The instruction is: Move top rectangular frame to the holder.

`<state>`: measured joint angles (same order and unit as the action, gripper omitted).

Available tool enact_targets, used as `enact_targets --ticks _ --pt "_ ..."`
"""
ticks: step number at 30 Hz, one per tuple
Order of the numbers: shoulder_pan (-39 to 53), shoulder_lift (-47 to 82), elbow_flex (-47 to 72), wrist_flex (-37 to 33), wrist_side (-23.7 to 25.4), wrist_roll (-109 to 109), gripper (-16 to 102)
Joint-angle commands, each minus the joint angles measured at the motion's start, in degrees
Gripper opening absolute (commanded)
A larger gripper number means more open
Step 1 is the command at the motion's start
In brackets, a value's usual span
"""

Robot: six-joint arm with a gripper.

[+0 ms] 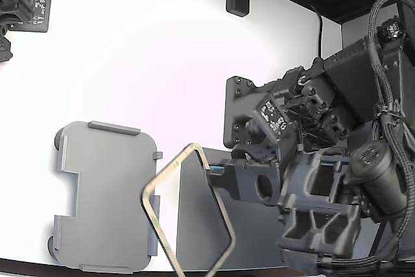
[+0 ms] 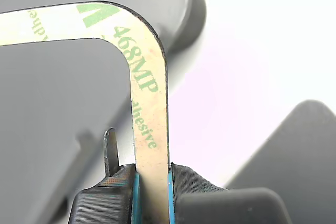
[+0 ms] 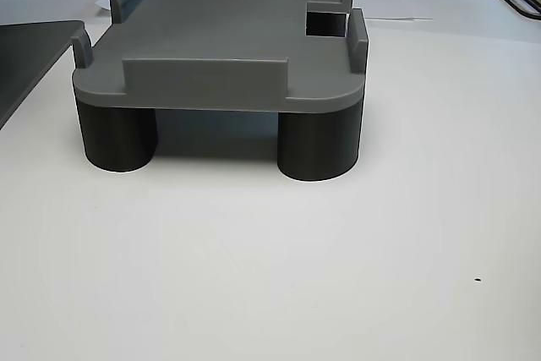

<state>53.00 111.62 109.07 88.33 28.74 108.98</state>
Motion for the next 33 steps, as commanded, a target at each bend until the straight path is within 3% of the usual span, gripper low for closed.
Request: enact_targets --ticks 1,13,20,33 --pt "-5.10 -4.92 -5.10 0.44 1.05 5.27 -11" --pt "-9.84 -16.44 -20.57 0.88 -0.70 22.15 -11" --pt "-10.72 -19.25 -18.46 -7.03 -1.05 27.07 -11" --pt "-14.59 -21.18 -19.86 -5.27 -6.94 24.61 -11"
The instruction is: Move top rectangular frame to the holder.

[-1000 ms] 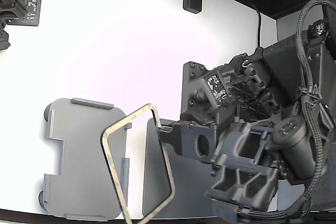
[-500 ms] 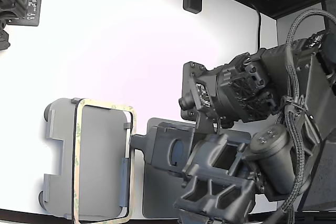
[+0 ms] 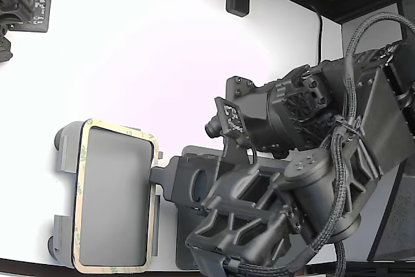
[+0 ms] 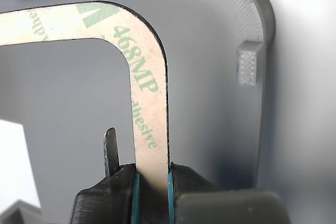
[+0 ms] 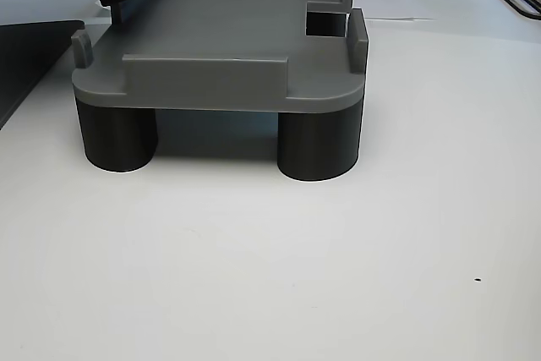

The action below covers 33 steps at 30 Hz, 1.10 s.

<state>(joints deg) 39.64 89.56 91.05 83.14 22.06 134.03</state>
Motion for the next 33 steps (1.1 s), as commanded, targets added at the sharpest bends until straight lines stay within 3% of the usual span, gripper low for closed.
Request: enact_targets --ticks 1,13,33 --pt "-1.49 0.53 -2.11 -0.09 -0.62 -0.88 -11" --pt "-3.08 -1.85 -2.46 -1.76 -4.31 -2.11 -11" --pt "-5.45 -2.81 -4.75 1.41 -7.56 -4.83 -11"
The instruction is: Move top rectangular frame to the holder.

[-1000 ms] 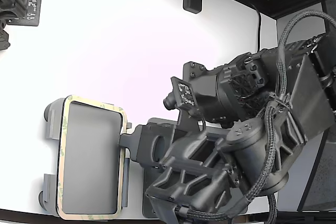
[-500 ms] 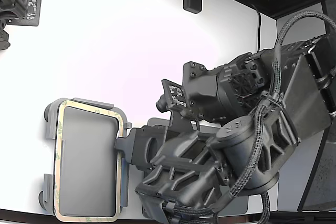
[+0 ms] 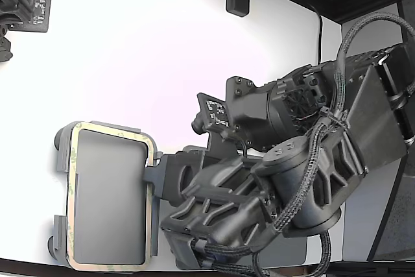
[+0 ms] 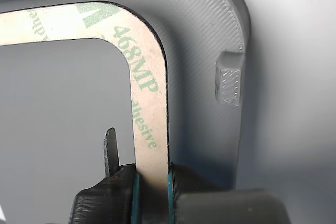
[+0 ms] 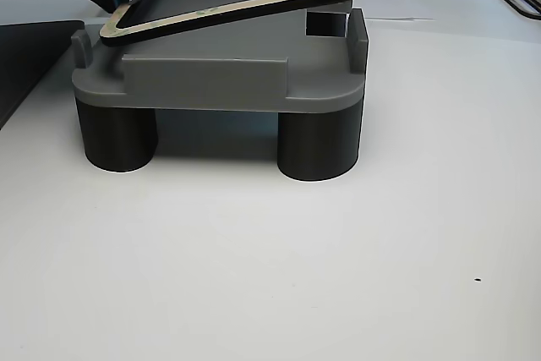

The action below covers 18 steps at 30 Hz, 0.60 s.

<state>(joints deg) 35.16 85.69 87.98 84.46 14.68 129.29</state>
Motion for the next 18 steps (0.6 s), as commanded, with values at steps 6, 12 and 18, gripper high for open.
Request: enact_targets --ticks 6,12,18 --pt "-0.88 0.88 -0.62 -0.79 -0.97 0.18 -11" --pt "-0.88 0.35 0.26 -1.58 -0.97 0.79 -11" --pt "-0.79 0.35 0.35 -1.14 -1.14 1.14 -11"
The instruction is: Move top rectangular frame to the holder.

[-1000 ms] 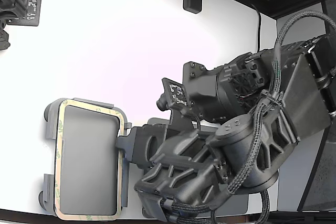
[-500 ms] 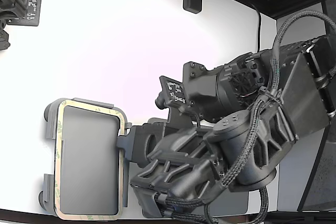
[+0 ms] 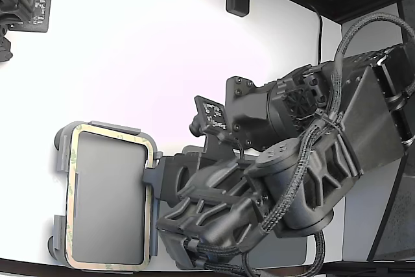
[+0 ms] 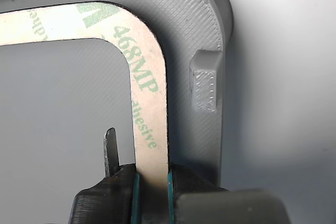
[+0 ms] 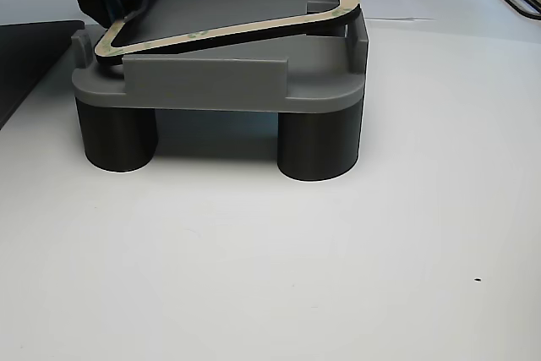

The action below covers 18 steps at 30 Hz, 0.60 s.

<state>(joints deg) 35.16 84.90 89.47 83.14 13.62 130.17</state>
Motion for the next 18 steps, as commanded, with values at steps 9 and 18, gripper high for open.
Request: enact_targets --ticks 9,18 --pt "-0.70 1.14 -0.79 0.35 -0.88 0.62 -11" --pt "-0.70 0.97 0.97 -1.05 -0.97 0.62 -11"
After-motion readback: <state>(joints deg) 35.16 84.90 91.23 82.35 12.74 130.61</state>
